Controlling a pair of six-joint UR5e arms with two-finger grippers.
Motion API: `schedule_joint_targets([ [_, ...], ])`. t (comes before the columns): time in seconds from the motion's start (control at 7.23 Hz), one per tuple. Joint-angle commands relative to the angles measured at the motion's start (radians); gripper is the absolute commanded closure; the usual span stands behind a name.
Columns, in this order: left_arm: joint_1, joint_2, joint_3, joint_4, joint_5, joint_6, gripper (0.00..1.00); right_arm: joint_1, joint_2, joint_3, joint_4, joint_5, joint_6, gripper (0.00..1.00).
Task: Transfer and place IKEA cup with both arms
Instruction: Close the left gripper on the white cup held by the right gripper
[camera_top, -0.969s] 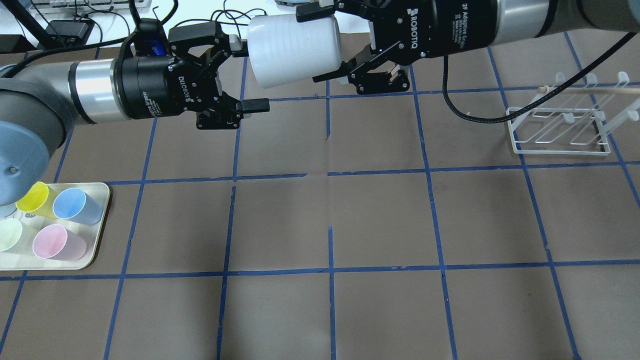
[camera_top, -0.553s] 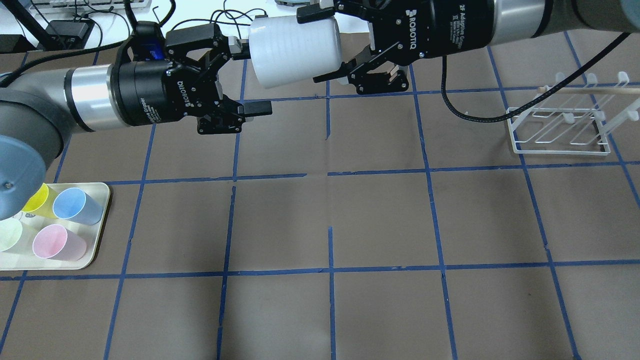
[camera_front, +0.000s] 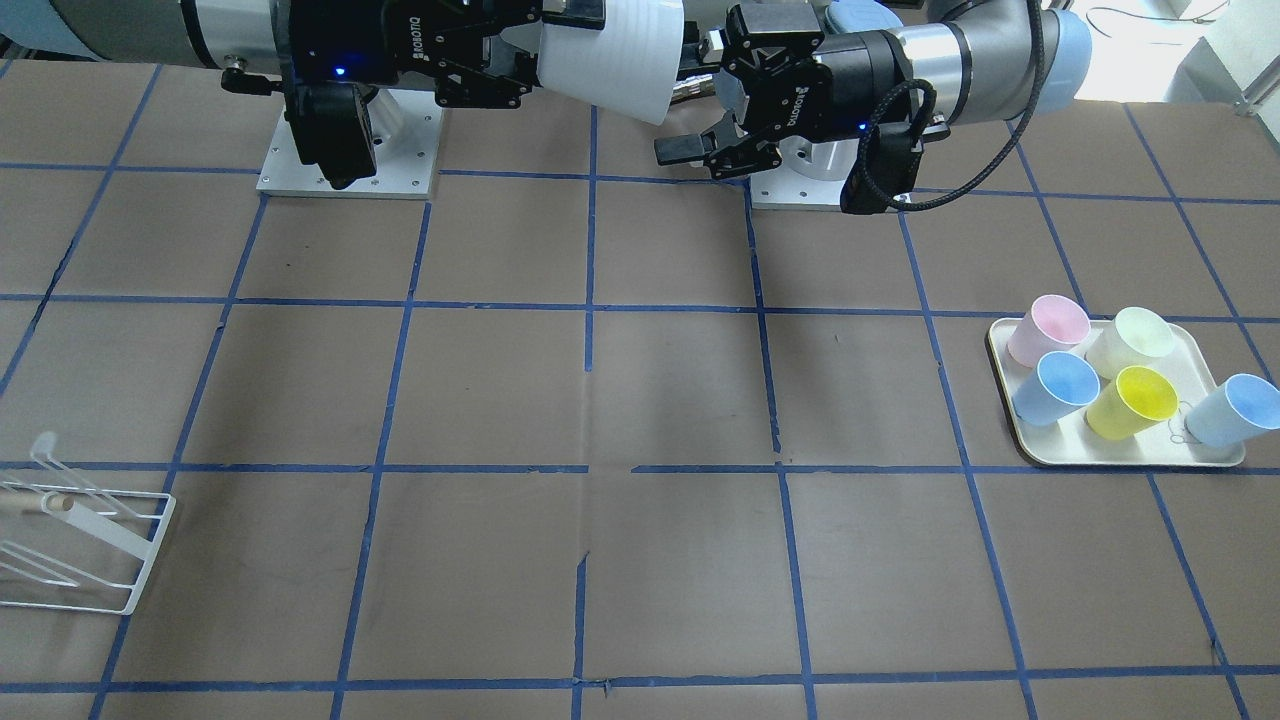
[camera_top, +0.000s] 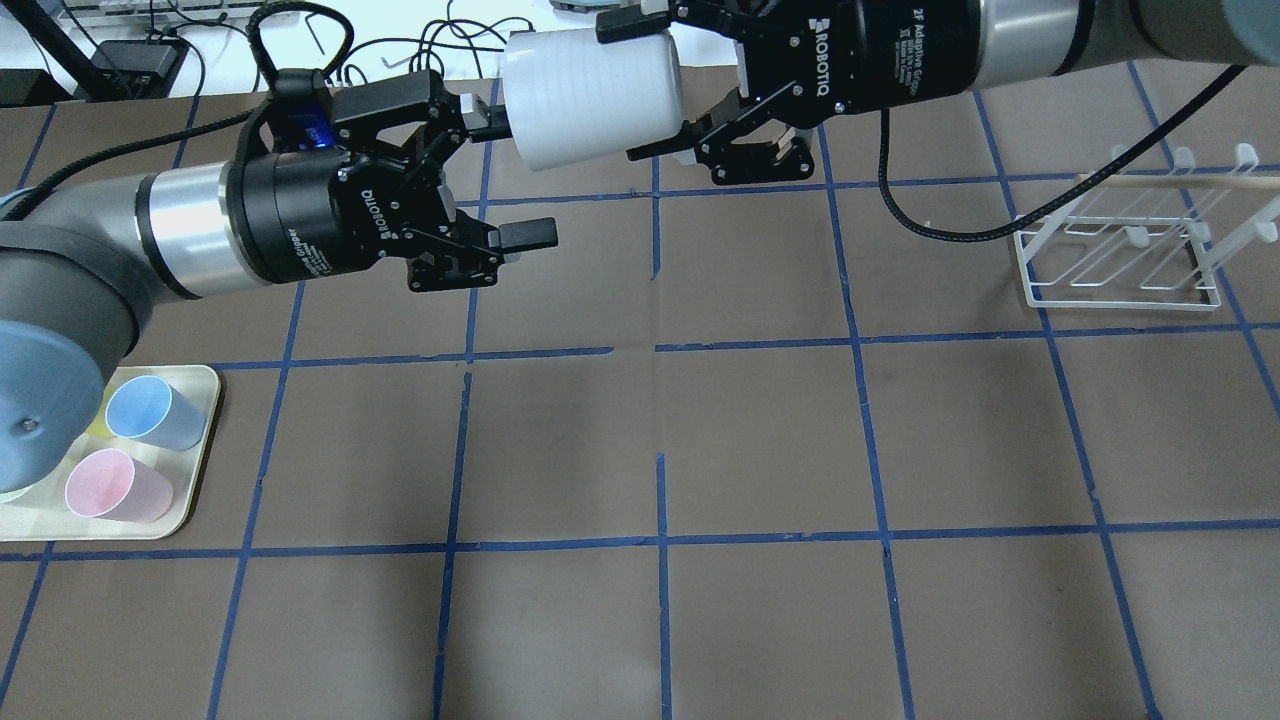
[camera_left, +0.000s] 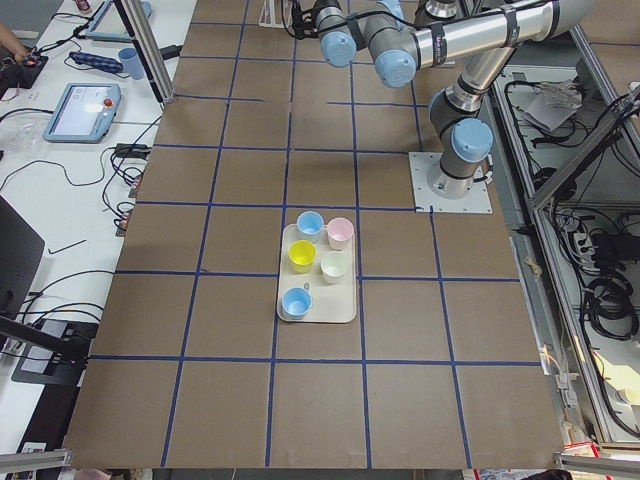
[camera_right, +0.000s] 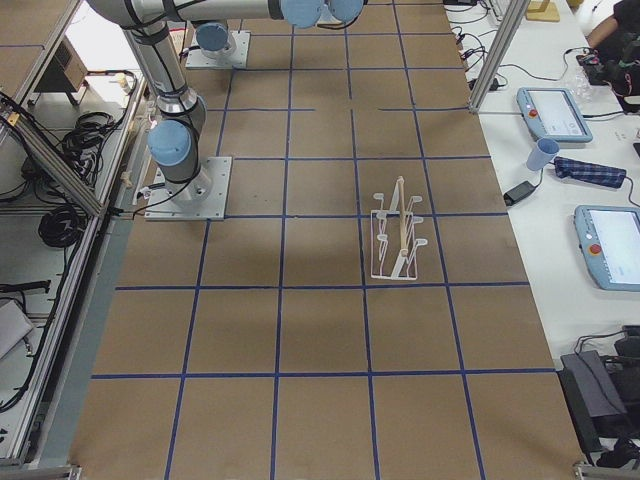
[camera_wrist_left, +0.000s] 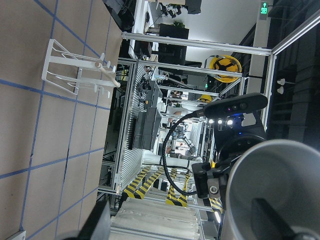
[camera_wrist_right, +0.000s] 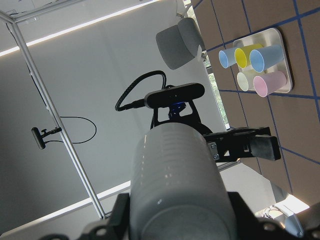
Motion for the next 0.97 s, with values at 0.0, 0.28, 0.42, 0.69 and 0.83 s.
schedule_joint_targets([
  [0.0,-0.001,-0.019,-0.003,0.029,-0.029,0.01,0.0,0.001,0.007,0.0,0.003,-0.002,0.0,0.54],
  [0.28,-0.03,-0.042,-0.001,0.085,-0.03,0.001,0.0,0.003,0.007,0.0,0.003,0.0,0.0,0.54],
  [0.42,-0.048,-0.053,-0.001,0.105,-0.058,-0.005,0.0,0.003,0.007,0.0,0.003,-0.002,0.001,0.54],
  [0.69,-0.055,-0.039,-0.001,0.105,-0.075,-0.013,0.01,0.003,0.007,0.0,0.003,-0.006,0.001,0.53],
  [0.83,-0.055,-0.03,-0.003,0.105,-0.072,-0.01,0.12,0.003,0.007,-0.001,0.003,-0.002,0.001,0.53],
])
